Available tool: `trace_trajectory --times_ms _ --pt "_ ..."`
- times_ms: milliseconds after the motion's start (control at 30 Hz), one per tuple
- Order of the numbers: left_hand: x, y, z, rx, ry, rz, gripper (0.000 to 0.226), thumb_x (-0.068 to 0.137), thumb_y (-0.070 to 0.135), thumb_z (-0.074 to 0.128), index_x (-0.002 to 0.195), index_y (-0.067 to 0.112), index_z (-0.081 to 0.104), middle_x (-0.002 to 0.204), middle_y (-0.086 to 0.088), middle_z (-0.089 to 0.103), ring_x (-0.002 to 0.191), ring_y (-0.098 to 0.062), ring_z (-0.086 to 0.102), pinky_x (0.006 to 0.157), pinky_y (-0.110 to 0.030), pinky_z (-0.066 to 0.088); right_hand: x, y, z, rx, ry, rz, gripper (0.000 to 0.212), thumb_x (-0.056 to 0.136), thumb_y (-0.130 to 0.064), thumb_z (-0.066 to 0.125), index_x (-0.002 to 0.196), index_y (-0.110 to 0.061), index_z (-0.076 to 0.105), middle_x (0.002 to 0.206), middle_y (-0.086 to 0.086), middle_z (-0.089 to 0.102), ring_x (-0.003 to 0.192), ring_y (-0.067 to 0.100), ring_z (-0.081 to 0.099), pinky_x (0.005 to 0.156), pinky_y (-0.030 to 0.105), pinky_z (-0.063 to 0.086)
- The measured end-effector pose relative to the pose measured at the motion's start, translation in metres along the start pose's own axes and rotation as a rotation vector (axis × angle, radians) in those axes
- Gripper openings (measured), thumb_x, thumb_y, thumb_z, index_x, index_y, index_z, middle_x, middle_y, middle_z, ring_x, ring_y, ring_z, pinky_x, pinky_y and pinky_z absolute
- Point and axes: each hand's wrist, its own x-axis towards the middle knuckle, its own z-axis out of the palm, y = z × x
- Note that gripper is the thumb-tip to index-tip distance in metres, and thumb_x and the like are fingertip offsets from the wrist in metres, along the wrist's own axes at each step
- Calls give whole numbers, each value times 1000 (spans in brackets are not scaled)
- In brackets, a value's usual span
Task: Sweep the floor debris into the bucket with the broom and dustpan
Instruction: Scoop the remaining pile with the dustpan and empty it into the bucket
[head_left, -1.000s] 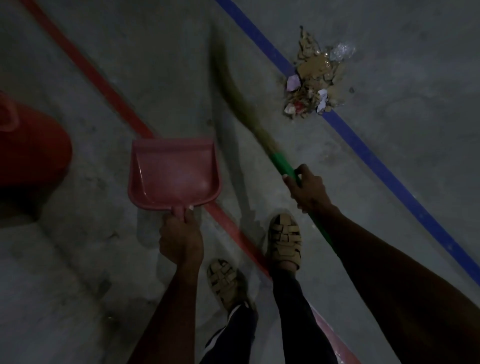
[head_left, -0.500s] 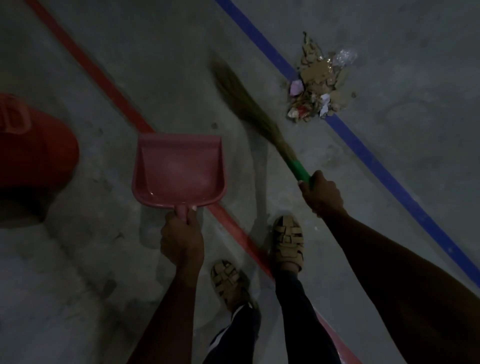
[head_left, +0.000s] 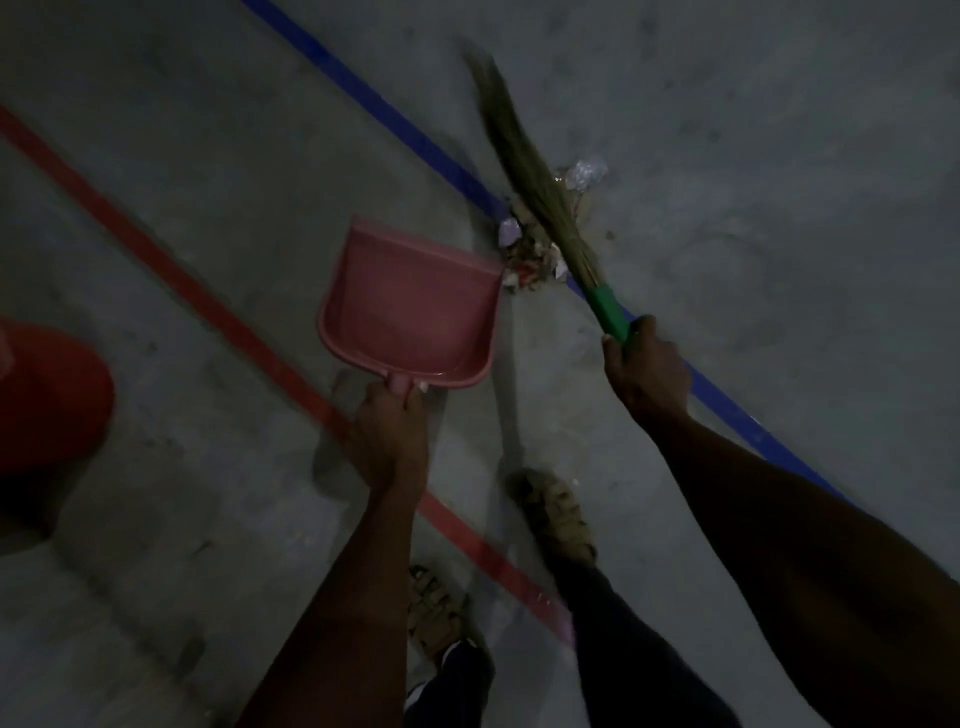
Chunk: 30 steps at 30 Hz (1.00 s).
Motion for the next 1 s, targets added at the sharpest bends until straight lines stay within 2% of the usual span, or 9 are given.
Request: trace_trajectory --times_ms 167,300,367,500,600,733,900,1000 --pt "8 56 39 23 -54 15 49 93 54 55 108 7 61 102 -22 67 93 -40 65 71 -40 47 55 9 -11 20 79 117 40 101 -42 52 126 -11 45 90 10 57 70 26 49 63 33 33" --pt "4 80 79 -6 -103 92 44 95 44 61 115 5 64 102 -24 68 94 -40 64 68 -34 36 111 31 -3 82 105 204 41 99 -41 55 128 -16 42 108 12 67 91 34 67 68 35 38" --pt "0 80 101 11 -126 159 45 94 47 60 118 9 65 105 -23 69 95 -39 65 73 -36 43 139 47 0 120 108 225 38 99 -39 56 126 -17 41 110 11 67 94 34 67 71 37 41" --pt "-2 69 151 115 -225 83 51 93 57 54 122 16 61 108 -22 67 99 -41 64 81 -43 51 185 74 9 126 89 234 35 99 -35 56 125 -17 40 111 11 65 95 35 66 72 39 42" --pt "4 66 181 148 -238 75 52 94 57 53 120 13 61 107 -22 68 98 -40 65 81 -41 51 217 86 27 106 86 198 37 99 -32 57 128 -18 39 112 11 63 91 32 65 69 37 40" --pt "32 45 216 238 -255 113 55 94 58 52 126 13 57 107 -23 68 98 -40 65 80 -41 48 256 97 66 104 116 118 36 99 -31 57 128 -19 38 110 10 62 83 28 62 67 39 46" --pt "79 -9 231 412 -288 110 64 91 69 44 128 18 56 109 -19 68 98 -38 66 80 -41 50 269 89 119 207 128 67 40 96 -32 62 128 -21 41 110 9 65 92 30 66 72 40 50" --pt "94 -26 231 357 -330 106 62 87 72 48 123 23 60 111 -17 69 101 -35 66 79 -38 49 260 89 149 258 143 79 46 95 -31 62 134 -22 40 114 11 65 97 32 66 78 43 52"
